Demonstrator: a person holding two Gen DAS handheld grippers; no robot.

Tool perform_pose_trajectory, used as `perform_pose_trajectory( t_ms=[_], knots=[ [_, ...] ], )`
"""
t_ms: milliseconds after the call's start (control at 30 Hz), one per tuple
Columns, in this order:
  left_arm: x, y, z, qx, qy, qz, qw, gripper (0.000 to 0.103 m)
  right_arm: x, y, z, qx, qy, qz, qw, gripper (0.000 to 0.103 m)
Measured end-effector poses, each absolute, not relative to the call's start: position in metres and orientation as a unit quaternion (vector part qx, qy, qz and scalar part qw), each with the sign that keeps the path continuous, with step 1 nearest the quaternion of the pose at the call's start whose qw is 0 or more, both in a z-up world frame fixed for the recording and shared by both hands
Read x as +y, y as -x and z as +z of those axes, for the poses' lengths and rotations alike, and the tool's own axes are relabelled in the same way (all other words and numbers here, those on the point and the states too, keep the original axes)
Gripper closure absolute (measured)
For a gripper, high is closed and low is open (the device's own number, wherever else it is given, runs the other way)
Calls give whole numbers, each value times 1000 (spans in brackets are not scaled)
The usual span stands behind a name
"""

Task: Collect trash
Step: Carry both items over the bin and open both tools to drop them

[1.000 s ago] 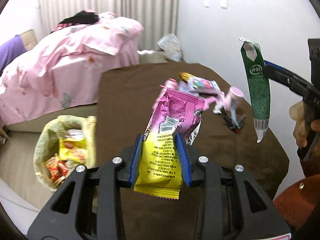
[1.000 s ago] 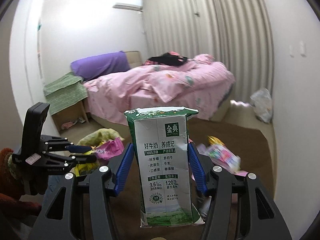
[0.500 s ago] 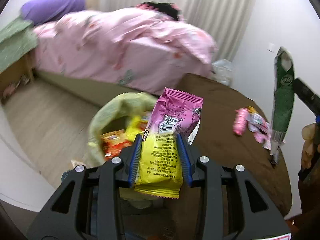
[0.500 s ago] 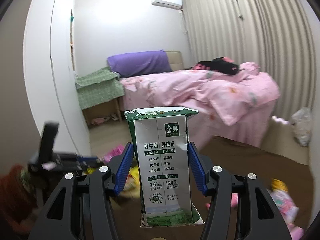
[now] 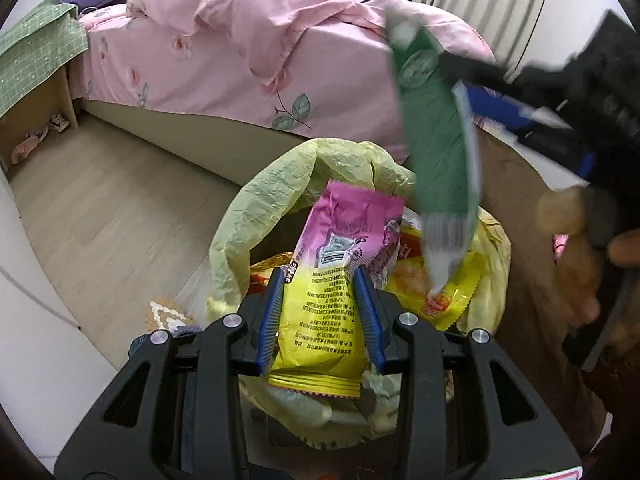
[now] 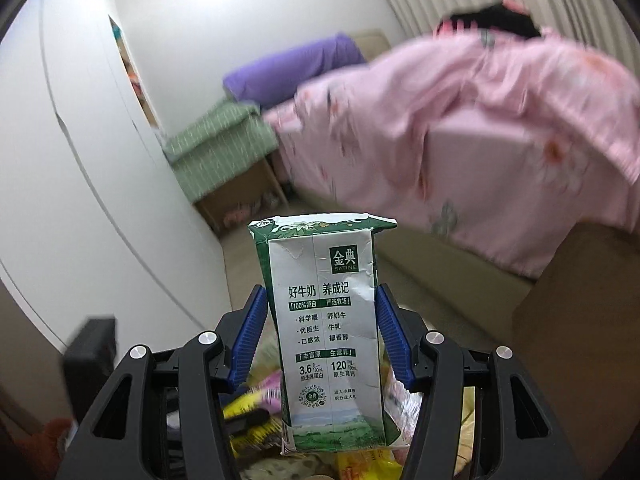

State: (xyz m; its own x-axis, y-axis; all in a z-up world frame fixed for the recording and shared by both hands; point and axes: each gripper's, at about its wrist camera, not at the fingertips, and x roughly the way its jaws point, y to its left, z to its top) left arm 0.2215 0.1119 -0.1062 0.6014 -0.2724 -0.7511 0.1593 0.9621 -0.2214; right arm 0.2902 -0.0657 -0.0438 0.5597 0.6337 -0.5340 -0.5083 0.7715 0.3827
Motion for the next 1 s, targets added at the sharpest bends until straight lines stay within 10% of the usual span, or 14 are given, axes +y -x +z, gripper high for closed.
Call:
perform_pose_trajectory(
  t_ms=[767,1000],
  knots=[
    [119,-222,-123,430,97,-136,887,69,-41,-294,-111,495,4,314,810,55],
    [133,-211,-103,410,132,-138,892,45,-66,-274,-82,460,-14,313,831,50]
  ],
)
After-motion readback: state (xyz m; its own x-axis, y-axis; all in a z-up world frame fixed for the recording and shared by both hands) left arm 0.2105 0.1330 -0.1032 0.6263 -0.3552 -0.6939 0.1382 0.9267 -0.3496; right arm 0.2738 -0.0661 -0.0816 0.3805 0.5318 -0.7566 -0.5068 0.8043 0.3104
